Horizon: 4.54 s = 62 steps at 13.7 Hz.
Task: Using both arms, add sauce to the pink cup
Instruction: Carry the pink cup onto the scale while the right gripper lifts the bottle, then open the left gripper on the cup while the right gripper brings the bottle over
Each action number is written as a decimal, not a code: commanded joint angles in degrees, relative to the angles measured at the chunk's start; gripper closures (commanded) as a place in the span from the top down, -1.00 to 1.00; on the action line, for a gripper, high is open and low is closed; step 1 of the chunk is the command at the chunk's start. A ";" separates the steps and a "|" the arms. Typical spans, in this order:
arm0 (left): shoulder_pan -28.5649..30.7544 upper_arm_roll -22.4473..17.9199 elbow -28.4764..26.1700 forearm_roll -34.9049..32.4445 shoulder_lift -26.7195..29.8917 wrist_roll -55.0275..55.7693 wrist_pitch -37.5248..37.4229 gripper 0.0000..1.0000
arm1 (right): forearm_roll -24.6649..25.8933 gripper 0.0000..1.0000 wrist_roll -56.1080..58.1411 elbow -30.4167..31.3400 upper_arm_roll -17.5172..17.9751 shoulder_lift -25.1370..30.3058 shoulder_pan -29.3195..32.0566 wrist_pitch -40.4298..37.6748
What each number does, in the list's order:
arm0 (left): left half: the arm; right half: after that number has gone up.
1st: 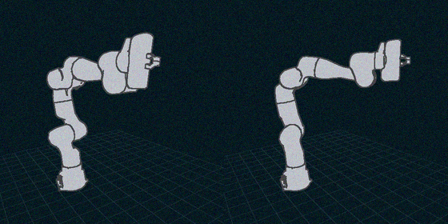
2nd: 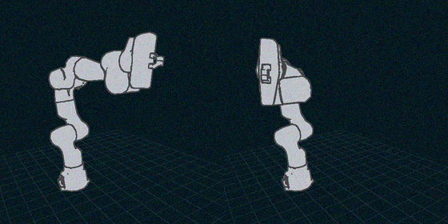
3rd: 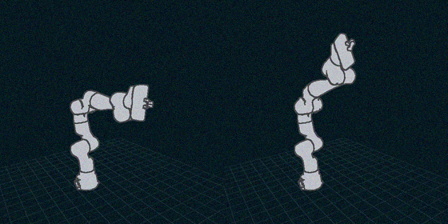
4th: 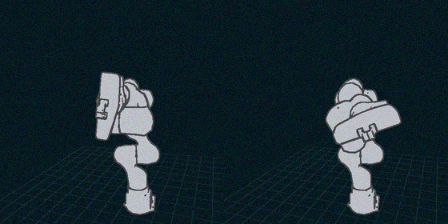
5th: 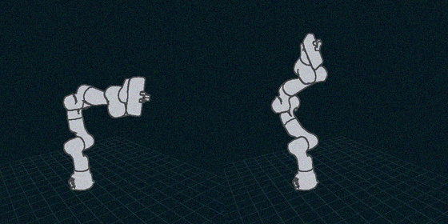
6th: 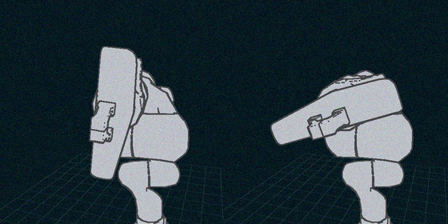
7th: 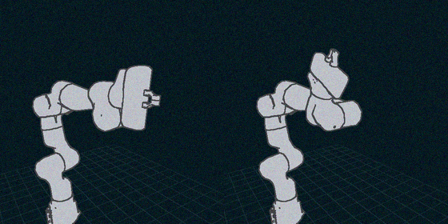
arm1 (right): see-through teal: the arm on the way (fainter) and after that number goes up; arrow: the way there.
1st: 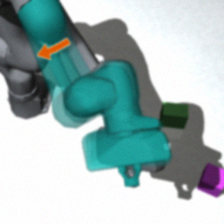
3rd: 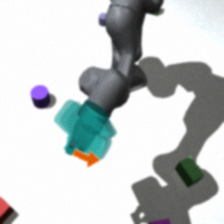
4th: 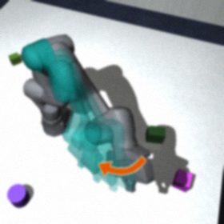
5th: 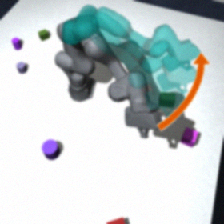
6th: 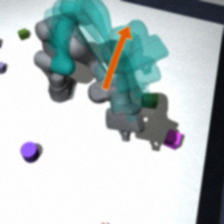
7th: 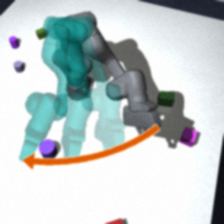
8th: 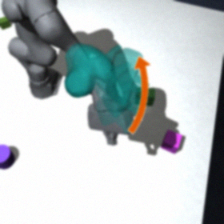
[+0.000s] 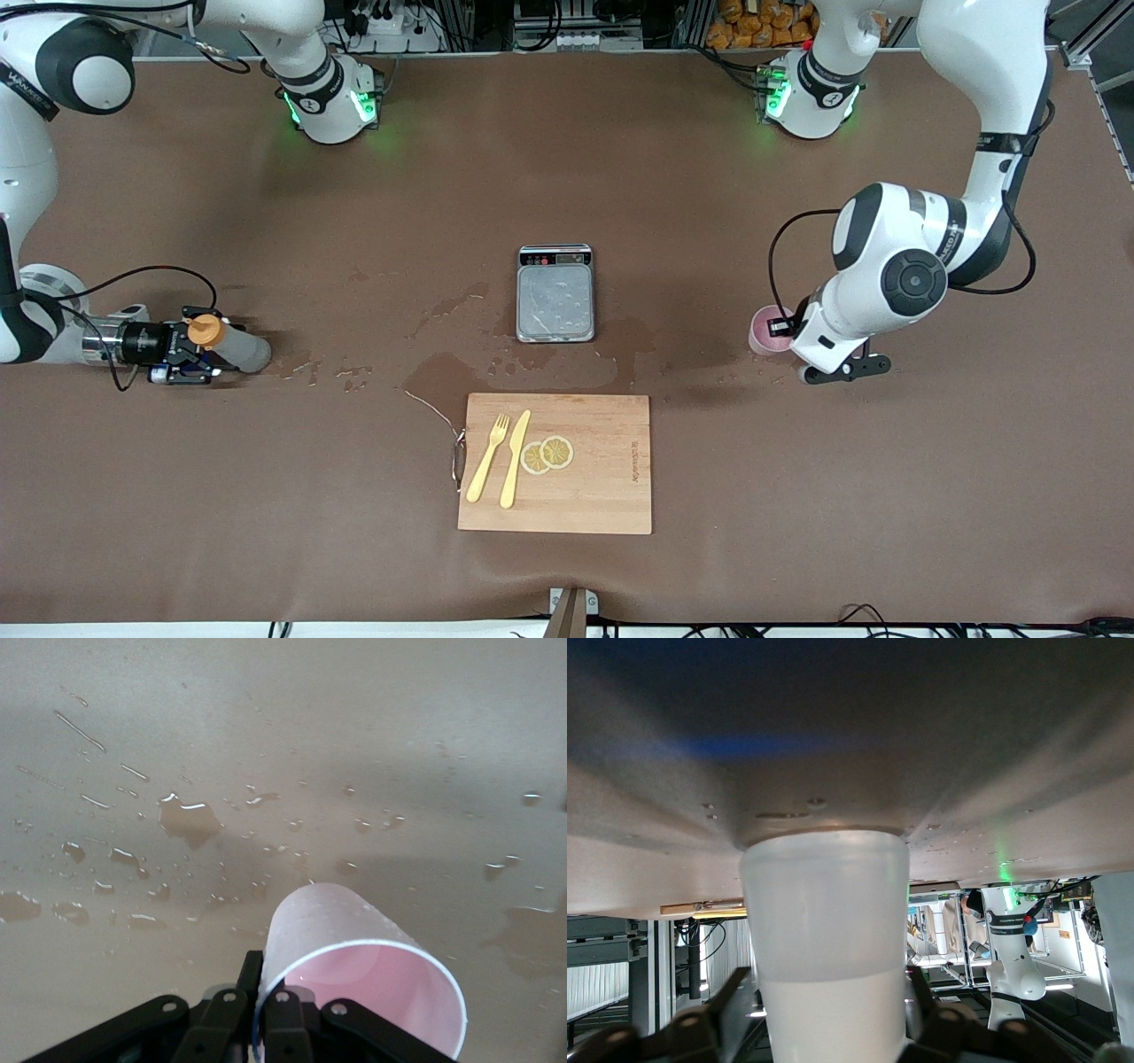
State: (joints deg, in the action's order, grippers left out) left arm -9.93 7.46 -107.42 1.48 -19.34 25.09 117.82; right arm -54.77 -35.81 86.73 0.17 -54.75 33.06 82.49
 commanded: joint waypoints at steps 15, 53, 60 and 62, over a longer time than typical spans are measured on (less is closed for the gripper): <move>-5.70 10.74 13.02 -0.60 -4.39 29.65 -2.77 -1.00 | 0.80 -0.07 -7.95 -2.35 -0.34 3.07 -5.55 0.13; -24.44 9.51 21.20 -8.60 -18.19 58.40 4.27 1.00 | 31.30 -0.08 -51.80 -8.69 -0.34 18.62 -32.44 11.03; -19.35 10.12 21.03 -7.63 -12.48 50.76 -3.11 1.00 | 34.20 -0.08 -63.05 -8.42 -0.34 20.47 -38.06 10.33; -17.85 10.21 20.76 -7.37 -10.73 48.92 -5.13 1.00 | 34.38 -0.08 -65.51 -7.81 -0.34 21.09 -39.73 10.59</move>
State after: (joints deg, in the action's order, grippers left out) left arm -29.53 17.09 -85.55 -5.63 -32.53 75.94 114.84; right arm -21.96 -98.01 76.89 0.24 -36.10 -4.79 93.09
